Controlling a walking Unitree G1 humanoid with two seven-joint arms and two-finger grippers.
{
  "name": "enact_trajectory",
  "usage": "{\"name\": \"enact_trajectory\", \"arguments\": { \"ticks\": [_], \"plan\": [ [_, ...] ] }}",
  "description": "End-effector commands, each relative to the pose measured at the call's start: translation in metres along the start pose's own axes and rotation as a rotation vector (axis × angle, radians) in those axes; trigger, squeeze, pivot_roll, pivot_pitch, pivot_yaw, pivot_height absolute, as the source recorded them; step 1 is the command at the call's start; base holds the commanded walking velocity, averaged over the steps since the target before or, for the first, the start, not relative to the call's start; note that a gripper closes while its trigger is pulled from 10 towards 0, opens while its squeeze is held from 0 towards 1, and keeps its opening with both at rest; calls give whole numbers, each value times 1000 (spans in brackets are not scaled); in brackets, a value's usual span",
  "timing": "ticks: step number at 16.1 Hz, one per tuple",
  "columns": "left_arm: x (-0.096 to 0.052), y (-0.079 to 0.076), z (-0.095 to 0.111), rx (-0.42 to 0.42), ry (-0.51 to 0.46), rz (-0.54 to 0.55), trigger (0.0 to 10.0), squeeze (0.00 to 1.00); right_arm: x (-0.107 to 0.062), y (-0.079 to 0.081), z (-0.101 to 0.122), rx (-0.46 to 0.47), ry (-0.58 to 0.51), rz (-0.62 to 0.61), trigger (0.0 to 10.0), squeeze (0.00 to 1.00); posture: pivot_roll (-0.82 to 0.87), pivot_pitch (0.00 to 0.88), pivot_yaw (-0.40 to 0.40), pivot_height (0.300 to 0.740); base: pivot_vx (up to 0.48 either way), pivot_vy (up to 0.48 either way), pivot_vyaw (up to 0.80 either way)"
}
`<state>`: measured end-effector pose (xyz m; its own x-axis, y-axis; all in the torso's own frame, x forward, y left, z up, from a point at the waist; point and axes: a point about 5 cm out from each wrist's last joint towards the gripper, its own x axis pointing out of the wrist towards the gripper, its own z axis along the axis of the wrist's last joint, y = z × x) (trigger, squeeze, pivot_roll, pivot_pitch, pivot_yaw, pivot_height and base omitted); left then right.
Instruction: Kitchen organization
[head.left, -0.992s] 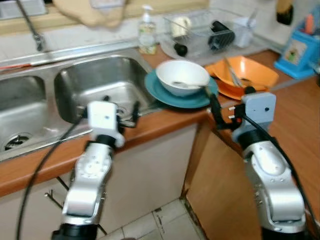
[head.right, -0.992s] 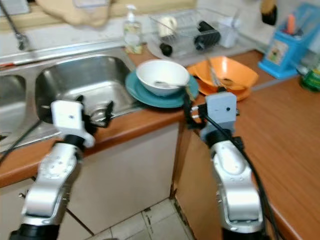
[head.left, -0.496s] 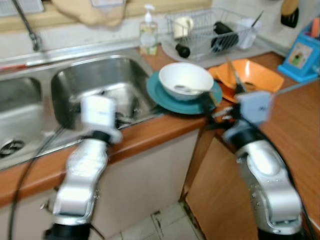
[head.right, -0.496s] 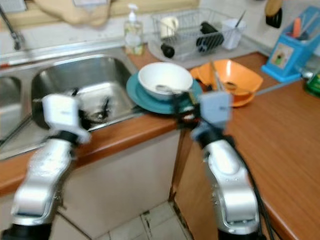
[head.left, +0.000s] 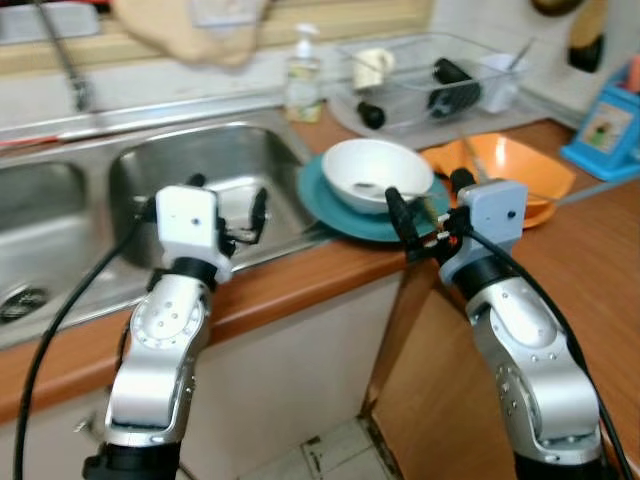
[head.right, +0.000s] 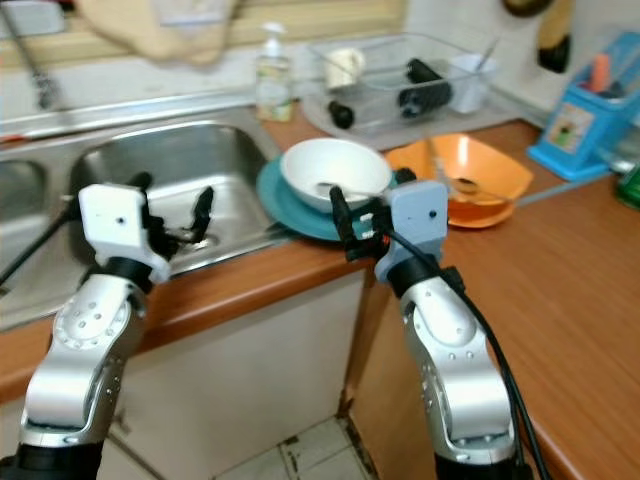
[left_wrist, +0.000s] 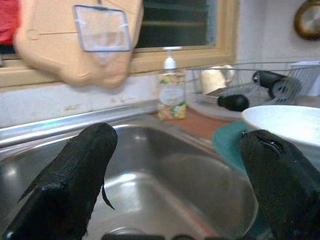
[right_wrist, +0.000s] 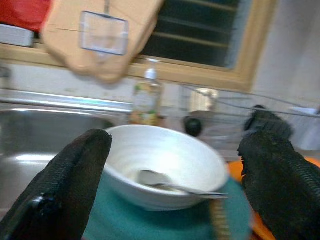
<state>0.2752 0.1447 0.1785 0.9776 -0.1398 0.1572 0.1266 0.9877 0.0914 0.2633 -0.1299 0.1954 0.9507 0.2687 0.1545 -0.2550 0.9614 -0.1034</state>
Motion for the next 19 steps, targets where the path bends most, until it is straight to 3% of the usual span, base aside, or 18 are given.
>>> {"name": "enact_trajectory", "arguments": {
  "ticks": [1, 4, 8, 14, 15, 16, 19],
  "plan": [
    [0, -6, 0, -3, 3, -20, 10000, 0, 0, -6, -1, -5, 15, -19, 10000, 1000, -16, 0, 22, 740, 296, 0, 0],
    [1, -6, 0, 3, 5, -24, 10000, 0, 0, -6, -1, -20, 20, -17, 10000, 1000, -16, 0, 22, 740, 292, 0, 0],
    [-1, -8, -1, 6, 11, -29, 10000, 0, 1, -6, -1, -32, 30, -7, 10000, 1000, -12, 0, 22, 740, 292, 0, 719],
    [-2, -10, -2, 16, 18, -44, 10000, 0, 0, -13, 4, -17, 23, -38, 10000, 1000, -19, 0, 27, 740, 268, 0, 0],
    [-1, -11, -2, 17, 20, -47, 10000, 0, 0, -15, 4, -51, 46, -34, 10000, 337, -24, 0, 27, 740, 0, 0, 0],
    [0, -12, -2, 17, 20, -46, 10000, 0, 0, -16, 3, -70, 74, -13, 10000, 0, -27, 0, 24, 740, 0, 0, 0],
    [2, -12, -3, 17, 22, -51, 10000, 0, 2, -19, 7, -71, 77, -7, 10000, 0, -27, 0, 24, 740, 0, 0, 0]
  ]
}}
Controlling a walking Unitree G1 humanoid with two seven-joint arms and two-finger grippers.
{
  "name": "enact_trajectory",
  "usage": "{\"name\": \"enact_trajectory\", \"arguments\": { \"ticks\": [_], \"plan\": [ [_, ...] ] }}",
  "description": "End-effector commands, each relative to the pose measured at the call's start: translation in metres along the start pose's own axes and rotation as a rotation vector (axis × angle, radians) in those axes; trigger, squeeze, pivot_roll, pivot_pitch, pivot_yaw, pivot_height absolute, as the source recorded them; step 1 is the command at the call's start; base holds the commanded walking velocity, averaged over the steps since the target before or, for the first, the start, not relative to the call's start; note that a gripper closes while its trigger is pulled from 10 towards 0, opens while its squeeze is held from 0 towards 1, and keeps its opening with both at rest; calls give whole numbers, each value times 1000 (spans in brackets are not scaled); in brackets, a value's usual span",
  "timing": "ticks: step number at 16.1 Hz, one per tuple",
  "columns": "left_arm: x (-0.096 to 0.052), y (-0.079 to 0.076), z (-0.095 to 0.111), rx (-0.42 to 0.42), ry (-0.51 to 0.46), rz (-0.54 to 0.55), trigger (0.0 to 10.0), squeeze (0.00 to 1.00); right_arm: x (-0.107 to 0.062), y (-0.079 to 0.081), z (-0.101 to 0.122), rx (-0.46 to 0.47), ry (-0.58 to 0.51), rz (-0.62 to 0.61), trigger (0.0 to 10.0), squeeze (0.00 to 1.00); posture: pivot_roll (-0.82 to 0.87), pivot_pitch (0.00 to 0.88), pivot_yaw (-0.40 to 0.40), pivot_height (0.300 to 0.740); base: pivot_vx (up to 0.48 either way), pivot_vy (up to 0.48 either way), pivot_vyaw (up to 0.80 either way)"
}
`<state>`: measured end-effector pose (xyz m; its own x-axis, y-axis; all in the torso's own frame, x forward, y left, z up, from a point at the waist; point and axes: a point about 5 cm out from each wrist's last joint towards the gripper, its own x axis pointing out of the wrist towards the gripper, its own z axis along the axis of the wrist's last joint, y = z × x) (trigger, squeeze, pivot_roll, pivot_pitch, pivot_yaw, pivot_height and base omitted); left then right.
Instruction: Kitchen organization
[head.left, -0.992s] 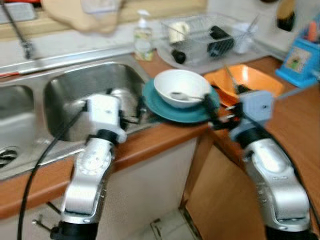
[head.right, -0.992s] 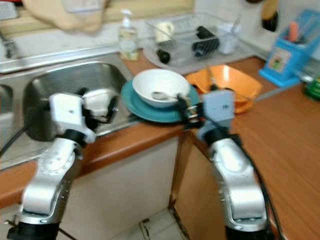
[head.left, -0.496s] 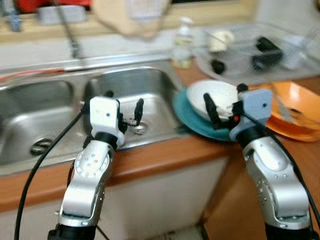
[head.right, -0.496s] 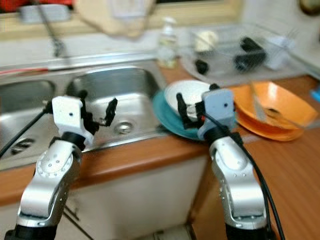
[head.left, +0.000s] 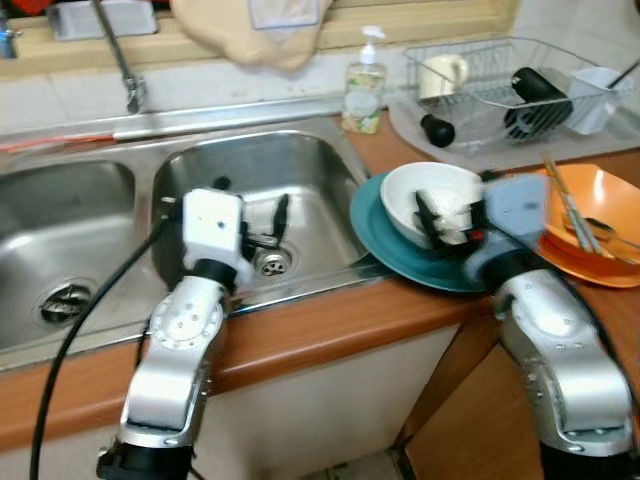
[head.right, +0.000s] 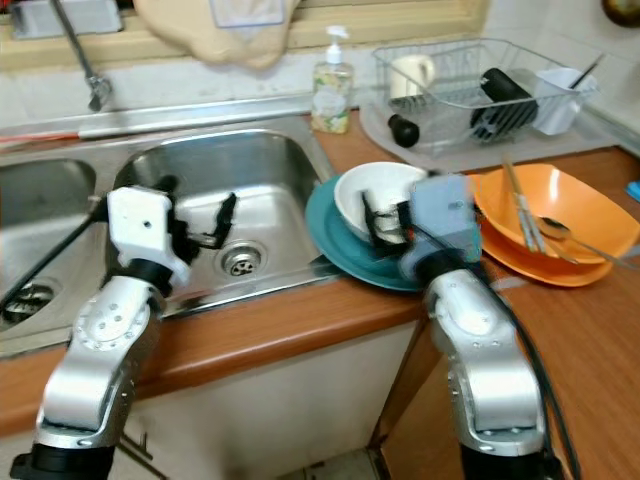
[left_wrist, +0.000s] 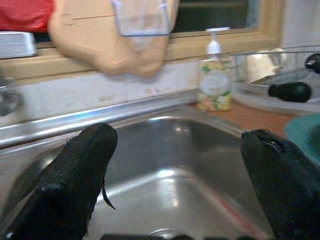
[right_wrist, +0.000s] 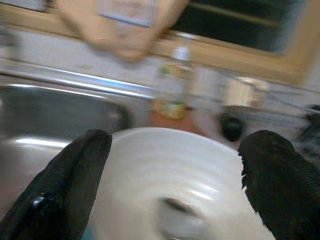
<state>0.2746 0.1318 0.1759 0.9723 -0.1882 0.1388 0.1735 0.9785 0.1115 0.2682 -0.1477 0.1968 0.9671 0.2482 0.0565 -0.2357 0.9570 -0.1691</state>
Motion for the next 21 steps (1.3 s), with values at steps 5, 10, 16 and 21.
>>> {"name": "enact_trajectory", "arguments": {
  "ticks": [5, 10, 16, 21],
  "plan": [
    [3, 0, -1, 2, 10, -14, 10000, 0, 2, -16, 17, 3, -47, -73, 10000, 0, -48, 0, 35, 740, 0, 0, 0],
    [2, -4, 3, 52, -6, -193, 10000, 0, -4, -50, 23, 92, -67, -20, 10000, 0, -36, 0, 42, 740, 0, 0, 0],
    [-6, -27, 13, -84, -3, -568, 10000, 0, -20, -78, 12, 156, 14, 38, 10000, 0, -38, 0, 44, 740, 0, 0, 0],
    [-9, -28, 12, -63, 3, -610, 10000, 0, -37, -102, 19, 132, 15, 54, 10000, 0, -45, 0, 50, 740, 0, 0, 0]
  ]
}}
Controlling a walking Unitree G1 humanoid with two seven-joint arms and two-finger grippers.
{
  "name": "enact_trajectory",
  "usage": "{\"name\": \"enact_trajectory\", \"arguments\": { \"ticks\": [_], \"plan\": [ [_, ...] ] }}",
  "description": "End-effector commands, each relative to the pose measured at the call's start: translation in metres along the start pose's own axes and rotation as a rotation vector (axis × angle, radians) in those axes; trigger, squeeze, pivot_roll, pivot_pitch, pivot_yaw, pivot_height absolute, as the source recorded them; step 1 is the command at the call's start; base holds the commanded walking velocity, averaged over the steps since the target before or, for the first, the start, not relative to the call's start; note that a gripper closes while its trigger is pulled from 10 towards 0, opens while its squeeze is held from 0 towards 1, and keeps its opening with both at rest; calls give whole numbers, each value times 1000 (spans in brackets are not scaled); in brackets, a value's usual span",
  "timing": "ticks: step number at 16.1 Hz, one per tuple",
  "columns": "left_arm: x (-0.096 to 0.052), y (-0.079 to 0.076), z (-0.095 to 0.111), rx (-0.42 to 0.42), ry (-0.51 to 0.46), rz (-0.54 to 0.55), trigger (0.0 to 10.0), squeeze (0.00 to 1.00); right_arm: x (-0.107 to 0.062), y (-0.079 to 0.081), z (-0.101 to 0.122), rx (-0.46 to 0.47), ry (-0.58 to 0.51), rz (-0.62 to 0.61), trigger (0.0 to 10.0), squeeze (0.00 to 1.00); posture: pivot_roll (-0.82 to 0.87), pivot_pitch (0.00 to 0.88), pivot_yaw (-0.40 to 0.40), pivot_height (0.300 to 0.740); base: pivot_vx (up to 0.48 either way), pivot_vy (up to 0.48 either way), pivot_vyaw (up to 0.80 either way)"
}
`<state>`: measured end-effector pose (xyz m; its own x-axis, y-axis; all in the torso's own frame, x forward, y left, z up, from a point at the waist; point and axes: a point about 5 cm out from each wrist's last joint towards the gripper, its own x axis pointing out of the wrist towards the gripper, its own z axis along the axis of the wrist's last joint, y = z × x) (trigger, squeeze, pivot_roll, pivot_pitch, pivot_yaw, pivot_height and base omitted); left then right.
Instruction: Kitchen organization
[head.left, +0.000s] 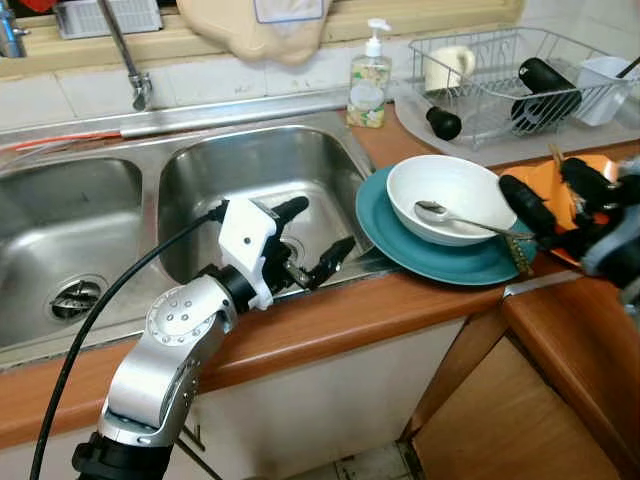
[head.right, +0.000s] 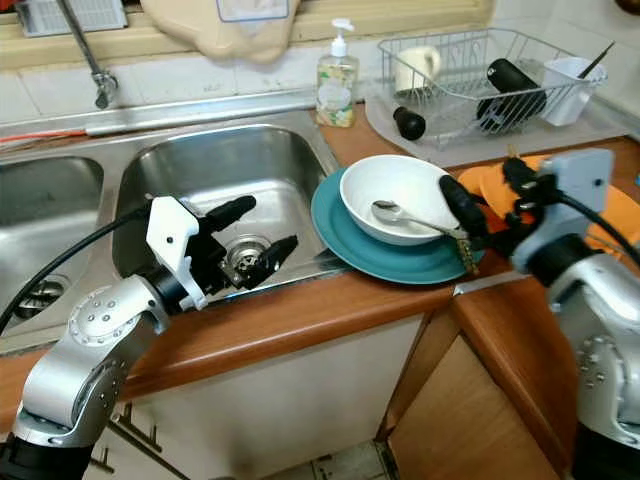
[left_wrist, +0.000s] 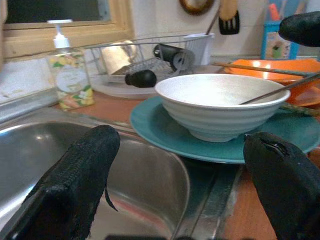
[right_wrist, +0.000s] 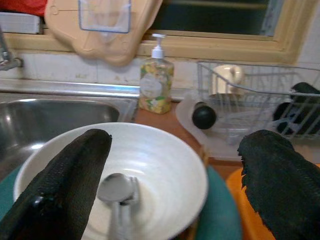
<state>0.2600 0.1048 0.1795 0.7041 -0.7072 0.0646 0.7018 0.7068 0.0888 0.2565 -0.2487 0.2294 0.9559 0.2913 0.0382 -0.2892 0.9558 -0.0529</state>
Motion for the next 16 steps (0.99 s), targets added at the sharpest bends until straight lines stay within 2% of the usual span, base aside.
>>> {"name": "enact_trajectory", "arguments": {
  "ticks": [1, 2, 4, 6, 7, 10, 12, 13, 16],
  "plan": [
    [-1, -1, 4, 17, 1, -28, 10000, 0, -8, -12, 1, -16, 17, -9, 10000, 0, -46, 0, 56, 740, 0, 0, 0],
    [-3, -2, 4, 10, 7, -42, 10000, 0, -15, -23, 0, -45, 44, -33, 10000, 0, -49, 0, 60, 740, 0, 0, 0],
    [-5, -3, 3, 8, 12, -48, 10000, 0, -20, -28, -1, -82, 77, -46, 10000, 0, -51, 0, 61, 740, 0, 0, 0],
    [-6, -6, 2, 3, 17, -59, 10000, 0, -27, -28, -7, -155, 136, -17, 10000, 0, -51, 0, 61, 740, 0, 0, 0],
    [-6, -6, 2, 2, 18, -60, 10000, 0, -27, -27, -7, -161, 143, -9, 10000, 0, -51, 0, 61, 740, 0, 0, 0],
    [-9, -7, 2, -6, 17, -64, 10000, 0, -28, -16, -11, -184, 173, 72, 10000, 0, -50, 0, 59, 740, 0, 0, 0],
    [-9, -7, 3, -7, 14, -62, 10000, 0, -24, -2, -10, -171, 162, 140, 10000, 0, -49, 0, 58, 740, 0, 0, 0],
    [-8, -7, 3, -7, 11, -62, 10000, 0, -20, 8, -6, -148, 131, 173, 10000, 0, -49, 0, 58, 740, 0, 0, 0],
    [-7, -8, 4, -11, 4, -60, 10000, 0, -11, 18, 6, -67, 9, 161, 10000, 0, -48, 0, 59, 740, 0, 0, 0]
  ]
}}
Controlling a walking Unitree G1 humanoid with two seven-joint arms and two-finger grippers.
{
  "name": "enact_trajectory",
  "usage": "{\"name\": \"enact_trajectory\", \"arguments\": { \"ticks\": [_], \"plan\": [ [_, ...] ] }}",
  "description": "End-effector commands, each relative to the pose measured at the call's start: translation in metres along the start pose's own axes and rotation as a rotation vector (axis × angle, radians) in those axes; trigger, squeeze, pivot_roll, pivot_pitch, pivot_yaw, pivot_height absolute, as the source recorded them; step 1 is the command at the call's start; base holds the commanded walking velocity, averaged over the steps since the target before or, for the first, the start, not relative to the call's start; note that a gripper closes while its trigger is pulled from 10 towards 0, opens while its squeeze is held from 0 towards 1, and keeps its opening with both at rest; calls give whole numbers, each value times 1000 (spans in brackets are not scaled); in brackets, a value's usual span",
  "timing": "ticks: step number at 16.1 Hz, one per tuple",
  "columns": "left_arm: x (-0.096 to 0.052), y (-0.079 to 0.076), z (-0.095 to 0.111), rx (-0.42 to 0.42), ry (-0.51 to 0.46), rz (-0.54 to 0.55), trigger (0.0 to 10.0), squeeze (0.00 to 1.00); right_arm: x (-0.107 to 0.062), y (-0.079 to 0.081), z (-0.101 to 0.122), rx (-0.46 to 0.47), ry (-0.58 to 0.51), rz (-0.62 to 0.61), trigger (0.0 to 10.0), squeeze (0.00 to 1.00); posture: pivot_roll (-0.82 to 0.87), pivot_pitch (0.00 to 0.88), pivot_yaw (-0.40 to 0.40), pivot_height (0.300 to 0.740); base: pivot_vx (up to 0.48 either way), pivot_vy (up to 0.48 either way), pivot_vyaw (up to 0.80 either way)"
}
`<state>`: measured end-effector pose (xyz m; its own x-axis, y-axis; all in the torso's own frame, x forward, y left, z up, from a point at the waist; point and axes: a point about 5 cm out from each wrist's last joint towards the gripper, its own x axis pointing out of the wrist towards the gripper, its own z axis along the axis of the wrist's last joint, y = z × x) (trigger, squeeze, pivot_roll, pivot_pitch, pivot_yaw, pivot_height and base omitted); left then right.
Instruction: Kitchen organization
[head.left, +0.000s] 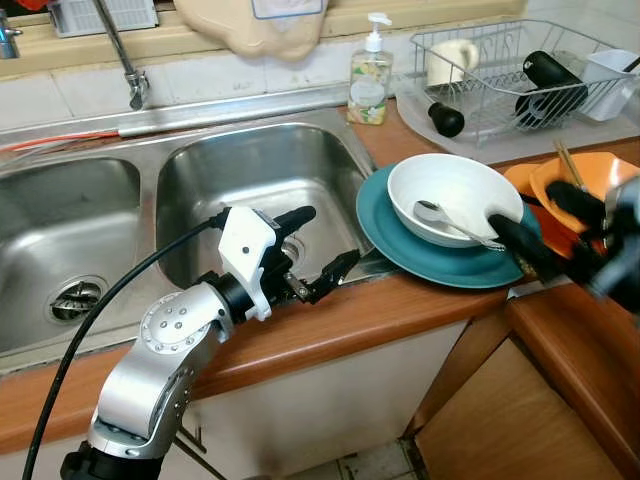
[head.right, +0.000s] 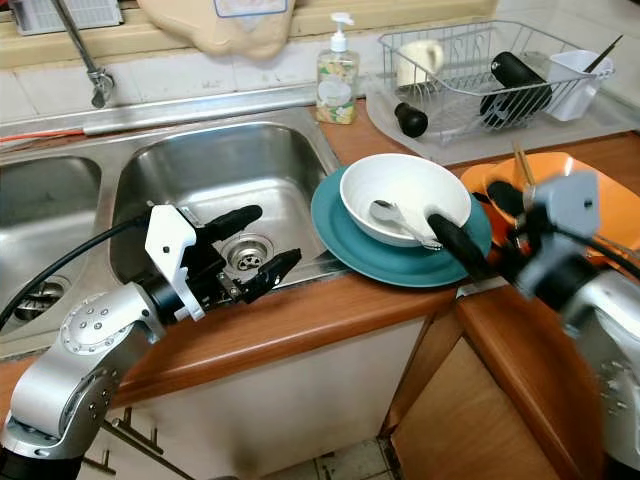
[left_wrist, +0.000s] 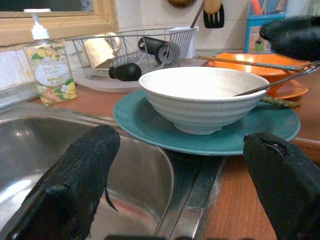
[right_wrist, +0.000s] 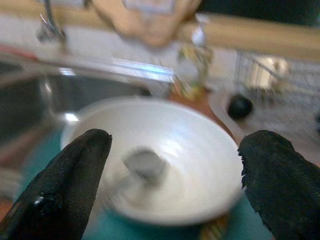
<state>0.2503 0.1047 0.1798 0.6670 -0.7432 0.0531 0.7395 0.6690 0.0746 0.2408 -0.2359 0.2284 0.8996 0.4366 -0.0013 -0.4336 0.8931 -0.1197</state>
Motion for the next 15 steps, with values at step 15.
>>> {"name": "enact_trajectory", "arguments": {
  "ticks": [15],
  "plan": [
    [-2, -9, -2, -16, 18, -60, 10000, 0, -49, -24, 1, -53, 111, 24, 10000, 0, -61, 0, 73, 740, 0, 0, 0]
  ]
}}
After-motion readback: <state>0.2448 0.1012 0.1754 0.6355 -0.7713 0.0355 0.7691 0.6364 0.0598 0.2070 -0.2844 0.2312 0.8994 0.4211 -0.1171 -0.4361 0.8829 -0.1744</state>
